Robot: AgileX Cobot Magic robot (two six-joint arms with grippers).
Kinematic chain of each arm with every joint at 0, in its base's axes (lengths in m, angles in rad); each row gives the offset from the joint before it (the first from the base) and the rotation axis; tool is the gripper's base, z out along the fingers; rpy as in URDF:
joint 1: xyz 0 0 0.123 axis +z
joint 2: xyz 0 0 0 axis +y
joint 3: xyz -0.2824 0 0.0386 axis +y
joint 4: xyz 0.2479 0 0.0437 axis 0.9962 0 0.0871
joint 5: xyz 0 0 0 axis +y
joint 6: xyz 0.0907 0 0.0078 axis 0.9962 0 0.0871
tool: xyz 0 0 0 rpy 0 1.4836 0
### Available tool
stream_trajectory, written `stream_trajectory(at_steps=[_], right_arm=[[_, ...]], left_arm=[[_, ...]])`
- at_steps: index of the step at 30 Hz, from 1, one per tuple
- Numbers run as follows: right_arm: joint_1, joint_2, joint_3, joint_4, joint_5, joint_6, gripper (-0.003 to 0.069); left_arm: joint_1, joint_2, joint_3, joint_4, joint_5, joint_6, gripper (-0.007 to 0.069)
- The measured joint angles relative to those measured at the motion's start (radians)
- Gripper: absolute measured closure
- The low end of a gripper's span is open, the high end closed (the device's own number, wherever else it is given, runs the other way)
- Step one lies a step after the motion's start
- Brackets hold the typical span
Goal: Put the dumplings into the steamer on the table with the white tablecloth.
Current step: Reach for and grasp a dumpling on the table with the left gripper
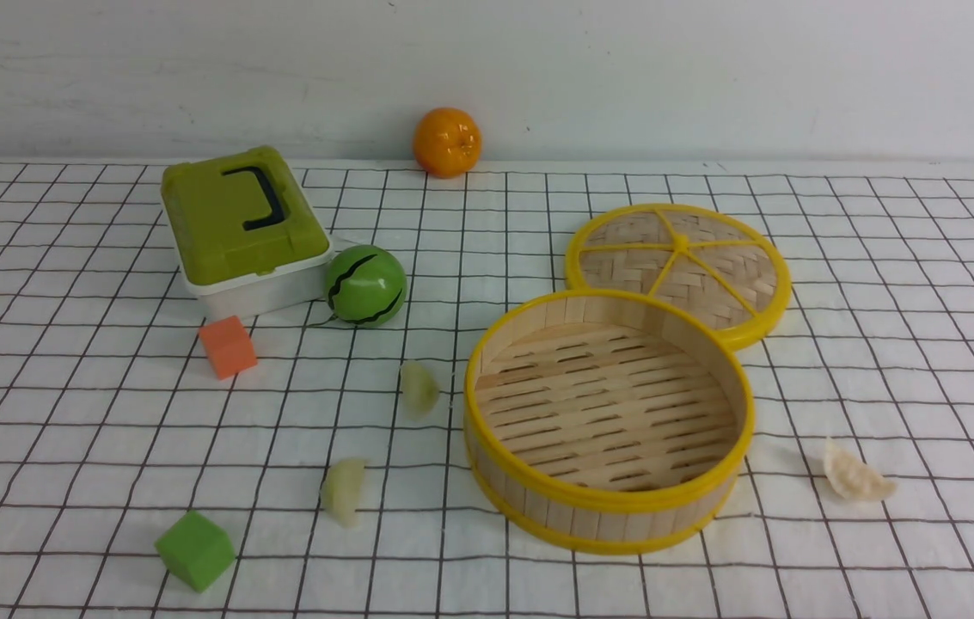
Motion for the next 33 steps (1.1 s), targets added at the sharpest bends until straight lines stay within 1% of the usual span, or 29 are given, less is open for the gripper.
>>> stream_trajectory(at_steps=[5,7,8,10,11,12,13,15,16,17,18,19,20,21,22,23,24,25,26,27,28,29,30,31,32,33], right_arm=[[0.000,0.000,0.000,0.026,-0.013,-0.003,0.0419],[0.000,0.000,-0.021,0.043,0.000,-0.041,0.0419],[0.000,0.000,-0.040,0.052,0.007,-0.074,0.0419],[0.000,0.000,-0.117,0.059,0.007,-0.204,0.0419],[0.000,0.000,-0.150,0.060,0.003,-0.247,0.0419],[0.000,0.005,-0.203,0.061,-0.006,-0.349,0.0419],[0.000,0.010,-0.212,0.061,-0.007,-0.364,0.0419],[0.000,0.092,-0.344,0.064,-0.014,-0.562,0.0444],[0.000,0.132,-0.383,0.064,-0.012,-0.604,0.0455],[0.000,0.200,-0.432,0.064,-0.004,-0.685,0.0484],[0.000,0.200,-0.442,0.064,-0.002,-0.698,0.0490],[0.000,0.323,-0.535,0.057,0.034,-0.821,0.0546],[0.000,0.360,-0.576,0.053,0.060,-0.871,0.0573],[0.000,0.385,-0.587,0.051,0.067,-0.883,0.0579],[0.001,0.479,-0.666,0.037,0.135,-0.963,0.0631],[0.006,0.521,-0.709,0.029,0.172,-0.989,0.0655],[0.009,0.541,-0.725,0.027,0.199,-0.998,0.0662],[0.029,0.601,-0.773,0.014,0.259,-1.021,0.0679],[0.036,0.616,-0.784,0.008,0.274,-1.027,0.0680],[0.072,0.667,-0.815,-0.019,0.316,-1.033,0.0681],[0.082,0.678,-0.826,-0.033,0.332,-1.032,0.0681],[0.121,0.712,-0.844,-0.078,0.363,-1.031,0.0681],[0.130,0.724,-0.848,-0.103,0.371,-1.028,0.0681],[0.158,0.746,-0.856,-0.159,0.400,-1.011,0.0681],[0.170,0.754,-0.858,-0.190,0.413,-0.995,0.0681],[0.195,0.770,-0.859,-0.260,0.445,-0.947,0.0681]], left_arm=[[0.000,0.000,-0.003,-0.065,0.017,-0.018,0.0386],[0.000,0.000,-0.035,-0.053,0.073,-0.009,0.0386],[0.000,0.000,-0.075,-0.023,0.117,0.015,0.0386],[0.000,0.000,-0.195,0.091,0.210,0.111,0.0386],[0.000,0.000,-0.246,0.138,0.262,0.153,0.0386],[0.000,0.011,-0.325,0.208,0.318,0.215,0.0386],[0.000,0.015,-0.338,0.219,0.341,0.235,0.0386],[0.000,0.138,-0.521,0.357,0.512,0.323,0.0386],[0.000,0.179,-0.558,0.390,0.571,0.337,0.0386],[0.000,0.255,-0.622,0.427,0.649,0.352,0.0386],[0.000,0.287,-0.647,0.433,0.665,0.355,0.0386],[0.000,0.421,-0.749,0.484,0.818,0.381,0.0386],[0.000,0.504,-0.812,0.504,0.887,0.396,0.0386],[0.000,0.520,-0.824,0.508,0.922,0.404,0.0386],[0.000,0.632,-0.907,0.536,1.040,0.438,0.0386],[-0.004,0.707,-0.960,0.552,1.117,0.461,0.0386],[-0.008,0.736,-0.980,0.560,1.143,0.468,0.0386],[-0.030,0.843,-1.047,0.576,1.215,0.488,0.0386],[-0.040,0.868,-1.061,0.579,1.229,0.493,0.0386],[-0.085,0.953,-1.105,0.590,1.266,0.512,0.0386],[-0.108,0.976,-1.116,0.594,1.272,0.516,0.0386],[-0.172,1.068,-1.155,0.609,1.287,0.533,0.0386],[-0.191,1.080,-1.160,0.612,1.288,0.535,0.0386],[-0.258,1.172,-1.191,0.639,1.296,0.536,0.0386],[-0.285,1.196,-1.204,0.647,1.301,0.534,0.0386],[-0.349,1.293,-1.239,0.676,1.307,0.517,0.0384]])
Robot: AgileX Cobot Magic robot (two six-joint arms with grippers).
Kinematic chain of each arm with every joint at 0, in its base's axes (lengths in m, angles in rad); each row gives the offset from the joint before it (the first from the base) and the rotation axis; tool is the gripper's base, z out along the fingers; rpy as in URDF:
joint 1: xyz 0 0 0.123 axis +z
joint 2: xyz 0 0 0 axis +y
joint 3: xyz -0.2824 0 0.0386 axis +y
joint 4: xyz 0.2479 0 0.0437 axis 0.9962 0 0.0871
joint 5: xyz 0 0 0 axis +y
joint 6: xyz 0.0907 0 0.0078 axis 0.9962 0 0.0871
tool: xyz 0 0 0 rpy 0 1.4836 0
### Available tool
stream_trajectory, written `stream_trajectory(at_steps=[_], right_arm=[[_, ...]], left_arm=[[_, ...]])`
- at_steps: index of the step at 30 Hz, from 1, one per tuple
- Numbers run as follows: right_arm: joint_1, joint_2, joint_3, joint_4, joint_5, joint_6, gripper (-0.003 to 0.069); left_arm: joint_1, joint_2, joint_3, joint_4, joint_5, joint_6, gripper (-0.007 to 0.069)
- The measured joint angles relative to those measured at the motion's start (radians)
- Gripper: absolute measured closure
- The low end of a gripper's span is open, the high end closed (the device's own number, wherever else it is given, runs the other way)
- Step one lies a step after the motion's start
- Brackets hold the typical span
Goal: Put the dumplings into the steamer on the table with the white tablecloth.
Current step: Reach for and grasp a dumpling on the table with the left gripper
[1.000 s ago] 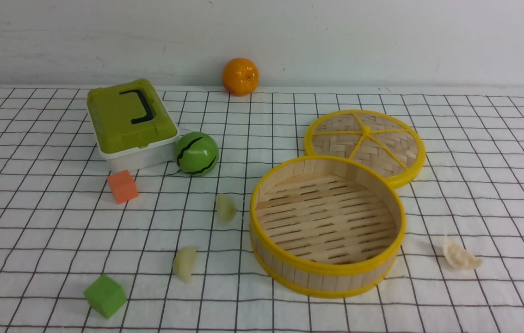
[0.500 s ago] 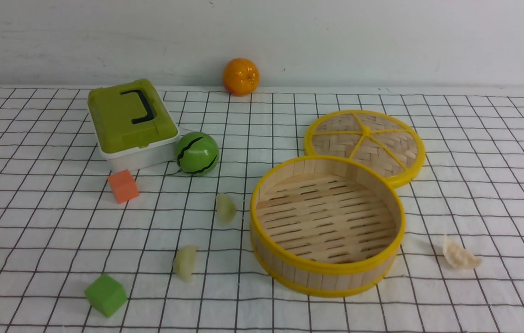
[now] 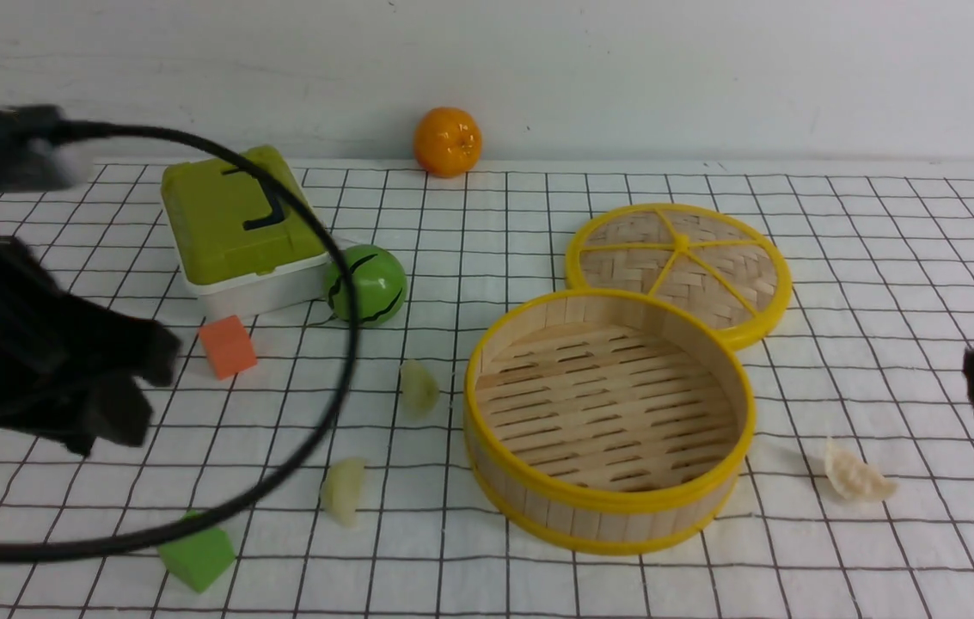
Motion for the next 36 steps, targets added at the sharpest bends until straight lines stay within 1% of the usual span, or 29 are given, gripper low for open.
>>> stream_trajectory(at_steps=[2,4,7,8,12,20,31,33,36], right_arm=[[0.019,0.018,0.000,-0.099,0.068,0.087,0.0679],[0.024,0.027,0.000,-0.177,0.145,0.164,0.0676],[0.025,0.022,0.000,-0.267,0.256,0.225,0.0674],[0.025,0.015,0.000,-0.275,0.276,0.232,0.0673],[0.025,-0.037,0.000,-0.282,0.310,0.240,0.0671],[0.025,-0.101,-0.004,-0.286,0.334,0.241,0.0671],[0.025,-0.102,0.002,-0.290,0.352,0.241,0.0662],[0.025,-0.102,0.004,-0.290,0.352,0.241,0.0660],[0.025,-0.102,0.009,-0.290,0.353,0.241,0.0659]], left_arm=[[-0.050,0.128,-0.044,0.019,0.009,-0.028,0.0377],[-0.075,0.243,-0.099,0.019,0.016,-0.043,0.0356],[-0.083,0.421,-0.179,0.006,0.002,-0.052,0.0307],[-0.083,0.456,-0.193,0.005,-0.006,-0.052,0.0293],[-0.083,0.559,-0.219,0.005,-0.096,-0.071,0.0253],[-0.083,0.637,-0.220,0.043,-0.216,-0.160,0.0246],[-0.051,0.719,-0.221,0.042,-0.289,-0.188,0.0246],[-0.052,0.742,-0.220,0.019,-0.298,-0.187,0.0247],[-0.052,0.750,-0.218,0.012,-0.301,-0.184,0.0266]])
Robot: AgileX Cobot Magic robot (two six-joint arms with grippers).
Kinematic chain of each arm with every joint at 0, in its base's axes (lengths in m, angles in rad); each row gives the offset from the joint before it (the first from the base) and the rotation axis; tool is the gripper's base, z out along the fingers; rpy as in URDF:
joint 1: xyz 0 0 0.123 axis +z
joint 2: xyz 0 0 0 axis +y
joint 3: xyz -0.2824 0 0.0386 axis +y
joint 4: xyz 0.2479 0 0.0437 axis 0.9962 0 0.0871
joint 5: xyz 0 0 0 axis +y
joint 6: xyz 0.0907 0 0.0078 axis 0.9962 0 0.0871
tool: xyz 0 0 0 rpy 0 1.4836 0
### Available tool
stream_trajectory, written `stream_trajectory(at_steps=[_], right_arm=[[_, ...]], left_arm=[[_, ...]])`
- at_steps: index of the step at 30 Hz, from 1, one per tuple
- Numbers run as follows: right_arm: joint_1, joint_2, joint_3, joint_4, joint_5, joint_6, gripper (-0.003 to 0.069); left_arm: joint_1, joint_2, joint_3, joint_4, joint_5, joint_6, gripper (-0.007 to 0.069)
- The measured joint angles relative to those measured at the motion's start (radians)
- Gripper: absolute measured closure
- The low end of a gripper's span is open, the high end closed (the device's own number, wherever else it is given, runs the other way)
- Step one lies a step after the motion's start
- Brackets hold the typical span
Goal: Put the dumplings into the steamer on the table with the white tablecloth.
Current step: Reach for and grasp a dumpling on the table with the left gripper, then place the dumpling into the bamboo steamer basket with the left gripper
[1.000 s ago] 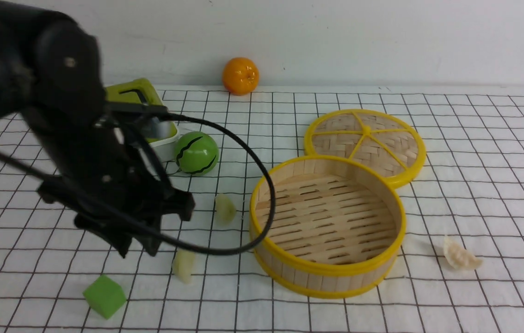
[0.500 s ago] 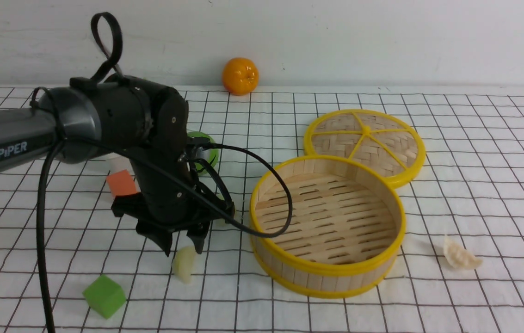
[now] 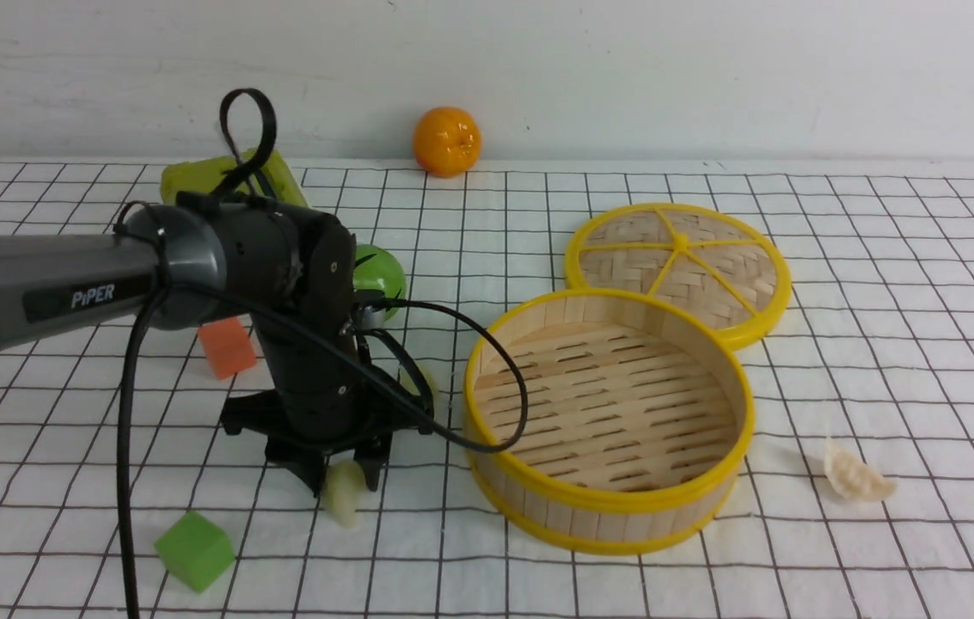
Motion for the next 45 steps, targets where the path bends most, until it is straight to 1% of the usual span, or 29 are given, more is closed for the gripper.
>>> stream_trajectory(at_steps=[1,2,3,5,10,13,14,17,20,22,23,25,28,32,34,39,42,44,45], right_arm=[[0.000,0.000,0.003,0.000,0.001,0.000,0.0659],[0.000,0.000,0.003,0.000,0.001,0.000,0.0659],[0.000,0.000,0.003,0.000,0.001,0.000,0.0659],[0.000,0.000,0.003,0.000,0.001,0.000,0.0657],[0.000,0.000,0.003,0.000,0.000,0.000,0.0657],[0.000,-0.001,0.003,0.001,-0.012,0.000,0.0656],[0.000,-0.001,0.003,0.003,-0.024,0.000,0.0655],[0.000,-0.001,0.003,0.010,-0.034,0.000,0.0653],[0.005,-0.001,0.003,0.018,-0.035,0.000,0.0653],[0.009,-0.001,0.003,0.021,-0.034,0.000,0.0651],[0.010,-0.001,0.003,0.023,-0.034,0.000,0.0650],[0.010,-0.001,0.003,0.023,-0.033,0.000,0.0650],[0.010,-0.001,0.003,0.023,-0.027,0.000,0.0647],[0.010,-0.001,0.003,0.023,-0.026,0.000,0.0647],[0.010,-0.001,0.003,0.023,-0.026,0.000,0.0645],[0.012,-0.001,0.003,0.023,-0.026,0.000,0.0645],[0.034,-0.001,0.003,0.019,-0.026,0.000,0.0643],[0.043,-0.001,0.003,0.012,-0.026,0.000,0.0642],[0.048,-0.001,0.003,0.006,-0.026,0.000,0.0641]], left_arm=[[0.000,0.000,0.000,0.000,0.000,0.007,0.0303],[0.000,0.000,0.000,0.000,0.001,0.009,0.0309],[0.001,-0.004,-0.003,0.001,0.008,0.019,0.0365],[0.001,-0.018,-0.012,-0.005,0.020,0.031,0.0392],[0.000,-0.090,-0.092,-0.054,0.110,0.096,0.0388],[-0.019,-0.131,-0.228,-0.094,0.195,0.148,0.0388],[-0.048,-0.133,-0.306,-0.095,0.236,0.156,0.0388],[-0.119,-0.103,-0.434,-0.090,0.291,0.158,0.0388],[-0.200,-0.026,-0.569,-0.059,0.321,0.151,0.0388],[-0.228,0.016,-0.625,-0.045,0.325,0.137,0.0388],[-0.256,0.079,-0.699,-0.034,0.329,0.113,0.0388],[-0.270,0.128,-0.754,-0.032,0.330,0.091,0.0388],[-0.283,0.277,-0.903,-0.034,0.310,0.059,0.0388],[-0.283,0.370,-0.972,-0.037,0.262,0.050,0.0388],[-0.283,0.426,-0.988,-0.031,0.220,0.024,0.0388],[-0.284,0.473,-0.990,-0.013,0.186,-0.004,0.0388],[-0.285,0.474,-0.994,-0.010,0.188,-0.007,0.0388],[-0.285,0.474,-0.994,-0.009,0.189,-0.008,0.0372],[-0.285,0.474,-0.998,-0.006,0.204,-0.010,0.0333]])
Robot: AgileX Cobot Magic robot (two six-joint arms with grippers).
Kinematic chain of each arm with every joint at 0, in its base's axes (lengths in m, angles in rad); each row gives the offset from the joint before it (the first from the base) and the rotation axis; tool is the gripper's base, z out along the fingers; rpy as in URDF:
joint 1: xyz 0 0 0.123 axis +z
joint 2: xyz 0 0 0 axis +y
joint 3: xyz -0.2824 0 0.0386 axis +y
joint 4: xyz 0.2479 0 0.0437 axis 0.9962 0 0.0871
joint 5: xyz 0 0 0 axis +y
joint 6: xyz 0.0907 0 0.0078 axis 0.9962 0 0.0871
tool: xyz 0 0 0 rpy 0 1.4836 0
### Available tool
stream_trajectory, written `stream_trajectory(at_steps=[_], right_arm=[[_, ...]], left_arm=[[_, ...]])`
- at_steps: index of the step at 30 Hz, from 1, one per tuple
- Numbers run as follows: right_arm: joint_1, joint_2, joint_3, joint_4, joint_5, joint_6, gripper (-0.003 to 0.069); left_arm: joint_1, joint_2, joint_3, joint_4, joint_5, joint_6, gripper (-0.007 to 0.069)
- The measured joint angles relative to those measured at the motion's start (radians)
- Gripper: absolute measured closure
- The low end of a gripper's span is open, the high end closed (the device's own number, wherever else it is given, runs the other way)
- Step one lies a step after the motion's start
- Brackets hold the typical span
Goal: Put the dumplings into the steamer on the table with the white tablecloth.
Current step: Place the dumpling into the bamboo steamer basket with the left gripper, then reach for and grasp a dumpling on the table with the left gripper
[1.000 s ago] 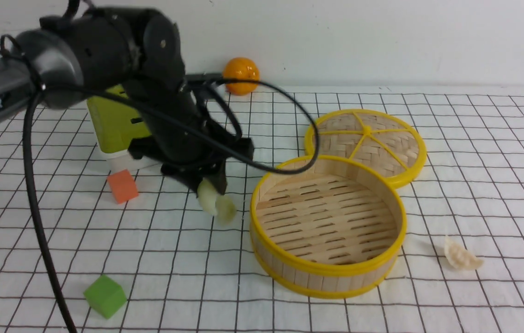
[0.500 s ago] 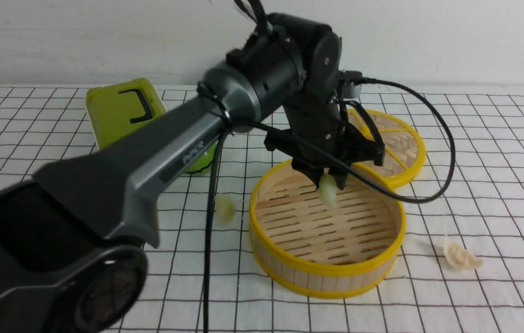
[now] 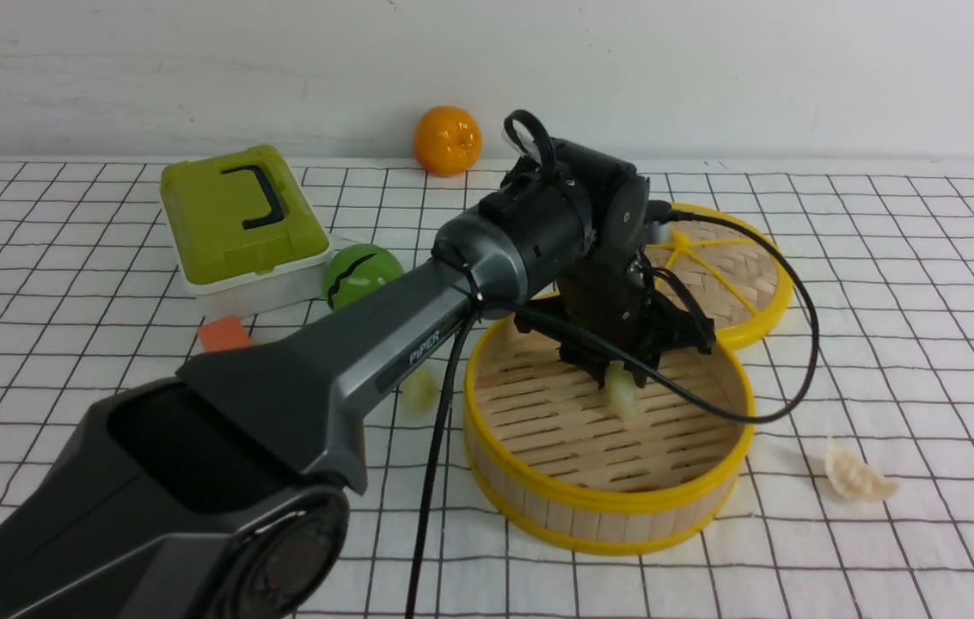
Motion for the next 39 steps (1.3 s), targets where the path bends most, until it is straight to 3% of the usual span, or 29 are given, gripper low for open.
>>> stream_trajectory(at_steps=[5,9,15,21,25,30,39], right_arm=[[0.001,0.000,0.000,-0.005,0.000,0.000,0.0637],[0.001,0.000,0.000,-0.005,-0.001,0.000,0.0630],[0.001,0.000,0.000,-0.006,-0.002,0.000,0.0629],[0.001,0.000,0.000,-0.006,-0.010,0.000,0.0625],[0.001,0.000,0.000,-0.006,-0.036,0.000,0.0621],[0.001,0.000,0.000,-0.008,-0.050,0.000,0.0618],[0.001,0.000,0.000,-0.041,-0.053,0.000,0.0609]], left_arm=[[0.000,-0.043,-0.035,0.024,0.112,0.004,0.0169],[0.008,-0.151,-0.051,0.050,0.155,0.034,0.0113],[0.073,-0.339,0.022,0.066,0.155,0.070,0.0106],[0.258,-0.541,0.379,0.062,0.156,0.096,0.0105],[0.329,-0.579,0.595,0.047,0.142,0.108,0.0105],[0.321,-0.563,0.759,0.024,-0.015,0.109,0.0104],[0.305,-0.459,0.777,-0.016,-0.299,0.083,0.0104]])
